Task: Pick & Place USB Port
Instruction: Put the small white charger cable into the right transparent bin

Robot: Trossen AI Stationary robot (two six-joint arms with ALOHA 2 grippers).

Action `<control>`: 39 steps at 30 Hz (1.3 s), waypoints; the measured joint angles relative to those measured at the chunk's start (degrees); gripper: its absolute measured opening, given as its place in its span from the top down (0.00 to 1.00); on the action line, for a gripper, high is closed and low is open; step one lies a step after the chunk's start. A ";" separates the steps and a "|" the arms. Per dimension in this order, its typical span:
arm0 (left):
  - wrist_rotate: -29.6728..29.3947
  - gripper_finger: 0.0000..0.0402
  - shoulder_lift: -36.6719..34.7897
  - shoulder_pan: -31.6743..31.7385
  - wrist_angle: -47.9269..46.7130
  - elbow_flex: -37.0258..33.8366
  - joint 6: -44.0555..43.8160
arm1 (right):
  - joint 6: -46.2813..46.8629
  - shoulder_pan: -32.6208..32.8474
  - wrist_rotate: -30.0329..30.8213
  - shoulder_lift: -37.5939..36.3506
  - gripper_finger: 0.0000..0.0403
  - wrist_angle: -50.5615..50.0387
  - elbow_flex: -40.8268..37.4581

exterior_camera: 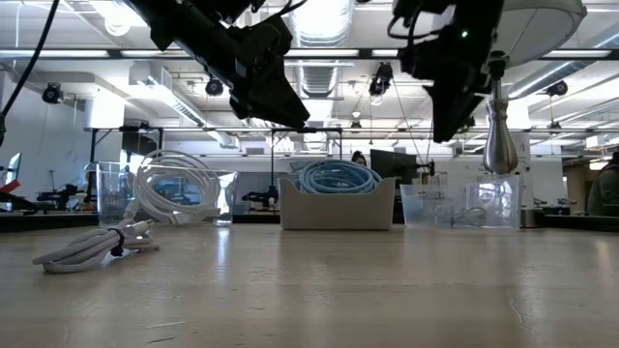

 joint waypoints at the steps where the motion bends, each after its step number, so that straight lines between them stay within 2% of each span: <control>1: 0.00 0.53 0.00 0.00 -0.01 0.00 0.00 | 1.33 1.32 -0.22 0.00 0.59 -0.63 0.02; 9: 0.00 0.53 0.00 0.00 -0.01 0.00 -0.24 | 16.27 11.21 -9.78 -0.11 0.59 -2.93 -3.83; 19: 0.00 0.53 0.00 -0.02 0.00 0.00 -0.44 | 48.32 25.54 -21.45 -0.11 0.59 -1.63 -10.35; 25: 0.00 0.53 0.00 -0.02 0.02 0.00 -2.03 | 67.16 34.35 -23.07 0.04 0.60 6.95 -12.42; 30: 0.00 0.53 0.00 0.00 0.07 0.00 -2.05 | 73.80 38.96 -22.95 1.89 0.60 14.95 -13.42; 39: 0.00 0.53 0.00 -0.01 4.62 0.00 -0.46 | 77.01 40.10 -25.28 8.54 0.60 17.13 -13.40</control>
